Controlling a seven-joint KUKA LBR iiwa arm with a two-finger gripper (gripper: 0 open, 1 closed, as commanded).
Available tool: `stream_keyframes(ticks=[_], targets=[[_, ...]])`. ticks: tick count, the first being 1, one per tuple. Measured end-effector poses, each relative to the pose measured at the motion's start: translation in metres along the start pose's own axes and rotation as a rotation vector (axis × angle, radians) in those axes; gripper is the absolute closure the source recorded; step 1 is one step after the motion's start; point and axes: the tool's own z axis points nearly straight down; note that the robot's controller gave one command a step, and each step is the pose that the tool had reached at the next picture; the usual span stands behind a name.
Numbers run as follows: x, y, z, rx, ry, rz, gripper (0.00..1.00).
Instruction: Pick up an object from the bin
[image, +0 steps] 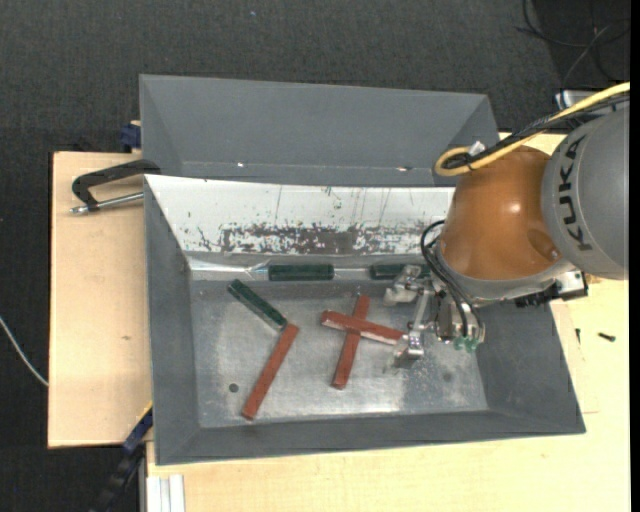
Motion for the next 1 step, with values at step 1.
stream_keyframes(ticks=[1], targets=[[-0.0152,0.0032,0.0050,0.000,0.000,0.042,0.00]])
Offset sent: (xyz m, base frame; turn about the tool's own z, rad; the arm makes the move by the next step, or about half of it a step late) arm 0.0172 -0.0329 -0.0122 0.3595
